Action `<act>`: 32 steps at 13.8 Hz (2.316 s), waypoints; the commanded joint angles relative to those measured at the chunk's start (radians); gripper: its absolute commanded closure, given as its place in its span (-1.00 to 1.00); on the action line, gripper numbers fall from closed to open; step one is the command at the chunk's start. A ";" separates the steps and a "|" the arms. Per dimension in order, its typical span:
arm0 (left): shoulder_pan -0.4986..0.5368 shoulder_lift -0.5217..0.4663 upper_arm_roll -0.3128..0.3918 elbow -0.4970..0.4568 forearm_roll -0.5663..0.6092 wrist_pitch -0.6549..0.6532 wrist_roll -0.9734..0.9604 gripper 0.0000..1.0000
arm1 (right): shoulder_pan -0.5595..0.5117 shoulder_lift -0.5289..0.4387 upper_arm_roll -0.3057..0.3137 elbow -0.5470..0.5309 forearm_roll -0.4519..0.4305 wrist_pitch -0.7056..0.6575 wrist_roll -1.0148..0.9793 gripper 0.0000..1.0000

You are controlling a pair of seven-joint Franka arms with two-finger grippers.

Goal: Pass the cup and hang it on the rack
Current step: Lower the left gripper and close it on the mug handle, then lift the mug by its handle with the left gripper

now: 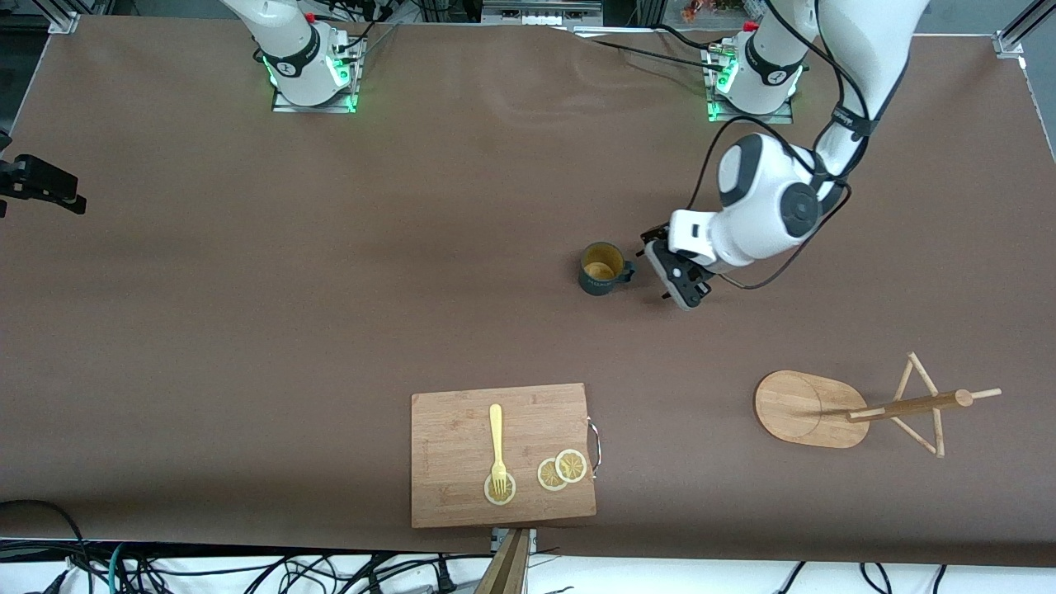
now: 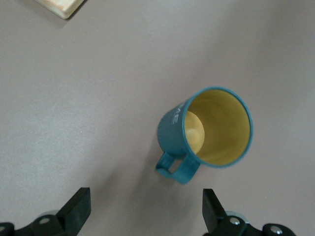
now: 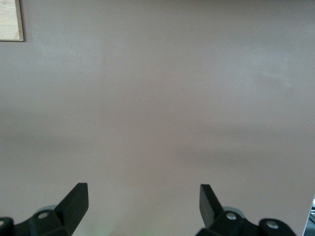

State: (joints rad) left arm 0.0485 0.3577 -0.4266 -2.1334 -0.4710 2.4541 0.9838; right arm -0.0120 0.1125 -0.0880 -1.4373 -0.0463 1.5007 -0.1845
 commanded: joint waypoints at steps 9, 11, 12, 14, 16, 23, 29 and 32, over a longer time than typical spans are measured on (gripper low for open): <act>0.022 0.104 -0.031 -0.045 -0.510 0.013 0.895 -0.99 | -0.013 -0.004 0.010 0.000 -0.006 0.001 -0.016 -1.00; 0.024 0.118 -0.031 -0.046 -0.523 0.029 0.960 -0.64 | -0.014 -0.004 0.008 0.000 -0.006 0.001 -0.016 -1.00; 0.024 0.121 -0.031 -0.046 -0.523 0.029 0.977 -0.22 | -0.014 -0.004 0.008 0.000 -0.006 0.001 -0.016 -1.00; 0.030 0.138 -0.031 -0.042 -0.526 0.029 0.993 0.61 | -0.016 -0.004 0.008 0.000 -0.006 0.001 -0.016 -1.00; 0.040 0.148 -0.031 -0.042 -0.537 0.029 1.039 1.00 | -0.016 -0.004 0.008 0.000 -0.006 0.001 -0.015 -1.00; 0.135 0.115 -0.031 -0.028 -0.538 -0.068 1.060 1.00 | -0.016 -0.004 0.007 0.000 -0.004 0.001 -0.009 -1.00; 0.336 0.089 -0.020 0.038 -0.511 -0.406 0.822 1.00 | -0.017 -0.004 0.007 0.000 -0.004 0.001 -0.010 -1.00; 0.453 0.089 -0.018 0.079 -0.468 -0.530 0.660 1.00 | -0.017 -0.004 0.007 0.000 -0.004 0.001 -0.010 -1.00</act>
State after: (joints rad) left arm 0.4330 0.4567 -0.4347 -2.0845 -0.9673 2.0026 1.7460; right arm -0.0152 0.1126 -0.0903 -1.4373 -0.0463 1.5007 -0.1849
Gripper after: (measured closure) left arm 0.806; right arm 0.000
